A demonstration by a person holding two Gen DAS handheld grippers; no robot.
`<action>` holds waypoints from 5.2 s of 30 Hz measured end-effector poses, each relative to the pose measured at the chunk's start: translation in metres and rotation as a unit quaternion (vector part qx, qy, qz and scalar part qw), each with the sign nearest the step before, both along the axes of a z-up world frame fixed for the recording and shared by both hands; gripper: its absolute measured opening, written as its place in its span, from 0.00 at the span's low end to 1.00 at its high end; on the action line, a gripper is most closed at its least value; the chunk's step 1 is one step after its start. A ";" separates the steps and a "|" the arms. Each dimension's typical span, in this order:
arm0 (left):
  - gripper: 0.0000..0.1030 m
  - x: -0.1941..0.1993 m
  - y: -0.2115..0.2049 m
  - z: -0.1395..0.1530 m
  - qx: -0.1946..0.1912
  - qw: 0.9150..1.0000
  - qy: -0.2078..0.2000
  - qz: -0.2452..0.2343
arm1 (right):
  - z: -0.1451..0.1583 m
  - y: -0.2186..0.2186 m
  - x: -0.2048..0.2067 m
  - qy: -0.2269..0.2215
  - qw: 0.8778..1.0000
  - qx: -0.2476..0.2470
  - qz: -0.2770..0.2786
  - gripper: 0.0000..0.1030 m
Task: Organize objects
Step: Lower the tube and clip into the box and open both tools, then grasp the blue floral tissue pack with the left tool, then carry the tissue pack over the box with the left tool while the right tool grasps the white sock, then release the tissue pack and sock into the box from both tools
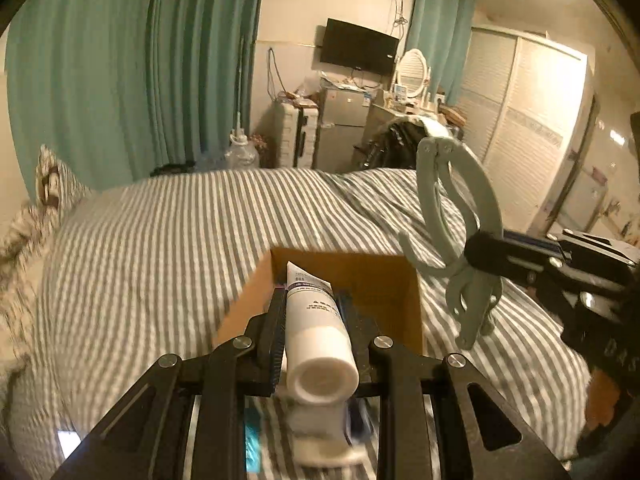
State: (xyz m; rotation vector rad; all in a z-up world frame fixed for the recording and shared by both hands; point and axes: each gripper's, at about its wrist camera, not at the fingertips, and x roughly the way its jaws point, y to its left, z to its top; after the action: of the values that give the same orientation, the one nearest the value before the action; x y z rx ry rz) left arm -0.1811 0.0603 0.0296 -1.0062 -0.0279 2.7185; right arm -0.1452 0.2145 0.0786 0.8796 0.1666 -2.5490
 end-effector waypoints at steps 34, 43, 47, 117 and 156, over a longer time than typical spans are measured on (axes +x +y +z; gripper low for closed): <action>0.86 0.037 -0.014 -0.032 -0.088 0.995 -0.035 0.031 | 0.006 0.049 0.038 -0.031 0.998 -0.005 -0.054 0.62; 0.86 0.119 -0.042 -0.026 -0.076 0.994 -0.025 0.081 | 0.000 0.060 0.130 -0.006 0.997 0.038 -0.072 0.63; 0.86 0.154 -0.040 -0.040 -0.081 0.993 -0.019 0.078 | -0.030 0.064 0.156 -0.010 0.994 0.066 -0.083 0.63; 0.57 -0.013 -0.023 -0.077 -0.035 0.998 -0.035 0.048 | -0.138 -0.036 0.038 -0.111 0.993 0.037 -0.001 0.63; 0.70 -0.076 -0.016 -0.068 -0.024 0.998 -0.043 0.044 | -0.033 -0.016 -0.071 -0.010 0.998 0.020 -0.058 0.07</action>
State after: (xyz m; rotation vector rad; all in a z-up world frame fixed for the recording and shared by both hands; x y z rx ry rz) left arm -0.2566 0.0441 -0.0387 -1.1619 -0.0216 2.7645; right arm -0.2158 0.1984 0.0459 0.9544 0.1641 -2.6522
